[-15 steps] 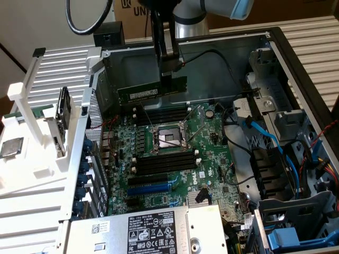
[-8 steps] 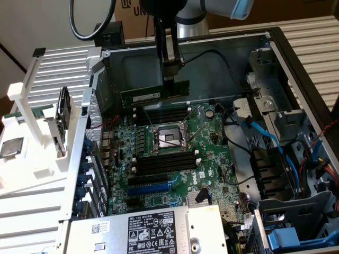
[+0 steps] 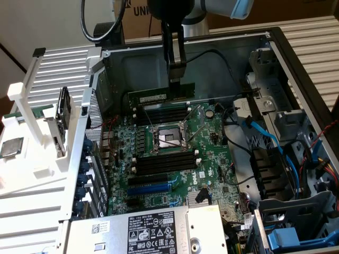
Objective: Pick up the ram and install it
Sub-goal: 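Insert the ram into the slot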
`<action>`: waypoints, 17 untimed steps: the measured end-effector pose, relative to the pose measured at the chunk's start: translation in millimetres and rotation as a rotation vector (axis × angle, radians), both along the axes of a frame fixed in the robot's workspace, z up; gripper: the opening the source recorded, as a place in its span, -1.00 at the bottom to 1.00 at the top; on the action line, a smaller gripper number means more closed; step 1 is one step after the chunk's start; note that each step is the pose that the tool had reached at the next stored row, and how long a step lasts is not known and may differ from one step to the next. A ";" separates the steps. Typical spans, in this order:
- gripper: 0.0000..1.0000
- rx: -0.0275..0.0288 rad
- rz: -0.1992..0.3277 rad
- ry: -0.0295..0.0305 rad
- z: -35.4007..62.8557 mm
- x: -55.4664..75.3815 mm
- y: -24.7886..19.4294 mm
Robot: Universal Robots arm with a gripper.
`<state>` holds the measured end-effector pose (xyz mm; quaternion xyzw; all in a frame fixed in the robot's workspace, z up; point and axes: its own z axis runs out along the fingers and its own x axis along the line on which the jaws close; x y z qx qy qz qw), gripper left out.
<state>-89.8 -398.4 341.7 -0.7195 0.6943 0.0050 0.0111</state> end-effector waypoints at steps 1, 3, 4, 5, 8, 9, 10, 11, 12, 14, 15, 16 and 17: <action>-0.76 -0.0019 0.000 -0.0059 -1.5 -1.8 -0.1; -0.76 -0.0017 0.000 -0.0128 -4.0 -6.0 -5.7; -0.76 -0.0009 0.000 -0.0127 -5.8 -6.4 -12.8; -0.76 0.0018 0.000 -0.0131 -9.6 -6.4 -20.7; -0.76 0.0033 -0.007 -0.0131 -20.1 -2.5 -24.6; -0.76 0.0037 -0.011 -0.0131 -21.7 -1.0 -24.6; -0.76 0.0041 -0.014 -0.0131 -22.9 0.4 -24.6; -0.76 0.0045 -0.017 -0.0132 -24.3 1.6 -24.6; -0.76 0.0048 -0.021 -0.0131 -25.6 2.7 -24.5; -0.76 0.0050 -0.032 -0.0133 -32.2 3.5 -24.1; -0.76 0.0050 -0.034 -0.0134 -34.0 3.4 -24.1; -0.76 0.0050 -0.036 -0.0134 -35.8 3.2 -24.1; -0.76 0.0050 -0.038 -0.0135 -37.7 2.8 -24.2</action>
